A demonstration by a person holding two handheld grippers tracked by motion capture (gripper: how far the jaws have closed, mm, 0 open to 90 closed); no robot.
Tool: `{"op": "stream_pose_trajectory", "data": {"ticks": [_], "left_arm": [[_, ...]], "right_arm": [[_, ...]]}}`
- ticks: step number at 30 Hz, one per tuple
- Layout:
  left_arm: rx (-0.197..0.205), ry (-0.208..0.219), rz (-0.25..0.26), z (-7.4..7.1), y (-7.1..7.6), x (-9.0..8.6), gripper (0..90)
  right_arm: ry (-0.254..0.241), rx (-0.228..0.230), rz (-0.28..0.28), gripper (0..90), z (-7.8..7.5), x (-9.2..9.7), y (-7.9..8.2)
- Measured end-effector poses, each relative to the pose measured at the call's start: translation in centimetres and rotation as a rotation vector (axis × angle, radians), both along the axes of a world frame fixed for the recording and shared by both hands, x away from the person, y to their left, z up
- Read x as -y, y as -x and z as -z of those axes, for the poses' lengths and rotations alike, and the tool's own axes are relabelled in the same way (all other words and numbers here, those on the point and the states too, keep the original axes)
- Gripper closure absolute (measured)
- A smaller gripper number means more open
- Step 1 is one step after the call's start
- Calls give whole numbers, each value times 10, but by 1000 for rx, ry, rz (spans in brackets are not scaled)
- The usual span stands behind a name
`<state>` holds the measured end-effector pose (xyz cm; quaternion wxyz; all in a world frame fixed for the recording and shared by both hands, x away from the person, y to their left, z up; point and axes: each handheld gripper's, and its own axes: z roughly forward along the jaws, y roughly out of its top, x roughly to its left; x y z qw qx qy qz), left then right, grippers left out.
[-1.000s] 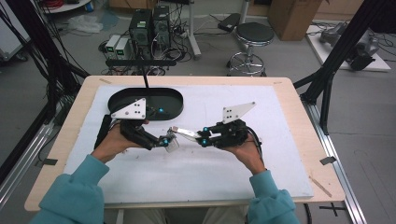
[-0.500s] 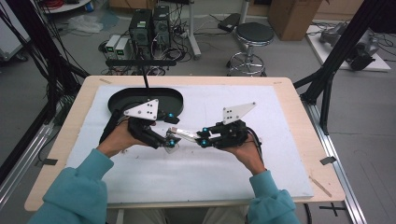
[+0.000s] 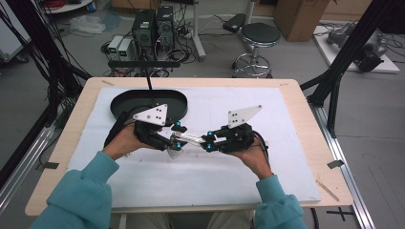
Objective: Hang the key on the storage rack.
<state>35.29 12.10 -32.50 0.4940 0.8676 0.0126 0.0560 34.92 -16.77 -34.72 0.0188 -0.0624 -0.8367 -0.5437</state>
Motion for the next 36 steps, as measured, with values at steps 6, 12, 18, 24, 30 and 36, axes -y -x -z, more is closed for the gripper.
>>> {"op": "stream_pose_trajectory", "data": {"ticks": [6, 12, 18, 24, 30, 36], "left_arm": [[-9, -21, 32, -5, 0, 2, 562], [-19, -53, 67, -6, 0, 3, 570], [-30, -59, 70, -6, -3, 2, 619], [-38, -65, 80, -6, -6, 0, 642], [-61, -74, 87, -5, -6, 1, 687], [-90, -92, 88, -5, -5, 1, 734]], "right_arm": [[3, 4, -5, 747, 0, -2, 1], [7, 4, -13, 748, 0, -3, 3], [8, 8, -14, 747, 0, -3, 3], [13, 3, -11, 747, 0, -3, 2], [20, 7, -11, 747, 1, -4, 1], [21, 9, -9, 746, 2, -4, 1]]}}
